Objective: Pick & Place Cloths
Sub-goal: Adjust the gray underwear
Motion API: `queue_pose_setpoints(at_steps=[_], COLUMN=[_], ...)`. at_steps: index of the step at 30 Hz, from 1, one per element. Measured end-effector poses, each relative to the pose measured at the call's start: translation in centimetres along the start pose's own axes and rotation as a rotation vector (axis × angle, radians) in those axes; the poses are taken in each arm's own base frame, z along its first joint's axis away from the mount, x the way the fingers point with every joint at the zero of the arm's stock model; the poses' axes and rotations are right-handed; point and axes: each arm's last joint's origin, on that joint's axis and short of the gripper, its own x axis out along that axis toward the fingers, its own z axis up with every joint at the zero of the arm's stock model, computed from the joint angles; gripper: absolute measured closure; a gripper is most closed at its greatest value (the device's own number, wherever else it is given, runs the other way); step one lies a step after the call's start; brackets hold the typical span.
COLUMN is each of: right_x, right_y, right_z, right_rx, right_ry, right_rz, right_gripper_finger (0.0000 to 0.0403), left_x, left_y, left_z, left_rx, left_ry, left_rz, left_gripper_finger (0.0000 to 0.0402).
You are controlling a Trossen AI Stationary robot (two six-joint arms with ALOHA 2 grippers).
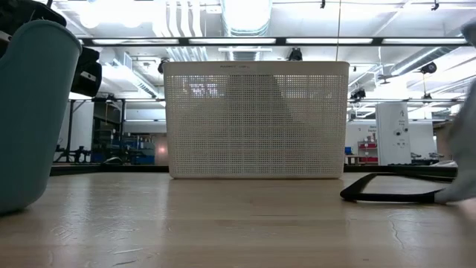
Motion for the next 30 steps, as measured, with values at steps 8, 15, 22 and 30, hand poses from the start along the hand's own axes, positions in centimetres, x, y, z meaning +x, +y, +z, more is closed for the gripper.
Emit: queue_pose_setpoints(at_steps=[8, 15, 22, 30], right_x=[-4.8, -9.1, -10.9, -7.1], right_y=[-2.8, -6.5, -8.3, -5.5], right_z=[-2.3, -7.4, -13.6, -16.9], right_rx=[0.079, 0.219, 0.469, 0.568], right_ry=[-0.124, -0.188, -0.155, -0.082], right_rz=[0.132, 0.33, 0.482, 0.371], right_gripper_finger=[0.0395, 0.0395, 0.0395, 0.0395], left_x=[0.0, 0.0, 0.0, 0.0], left_y=[0.0, 0.0, 0.0, 0.0], left_z=[0.0, 0.0, 0.0, 0.0], left_rx=[0.0, 0.0, 0.0, 0.0], left_ry=[0.0, 0.0, 0.0, 0.0], left_rz=[0.0, 0.0, 0.0, 0.0], left_gripper_finger=[0.0376, 0.0376, 0.0376, 0.0376])
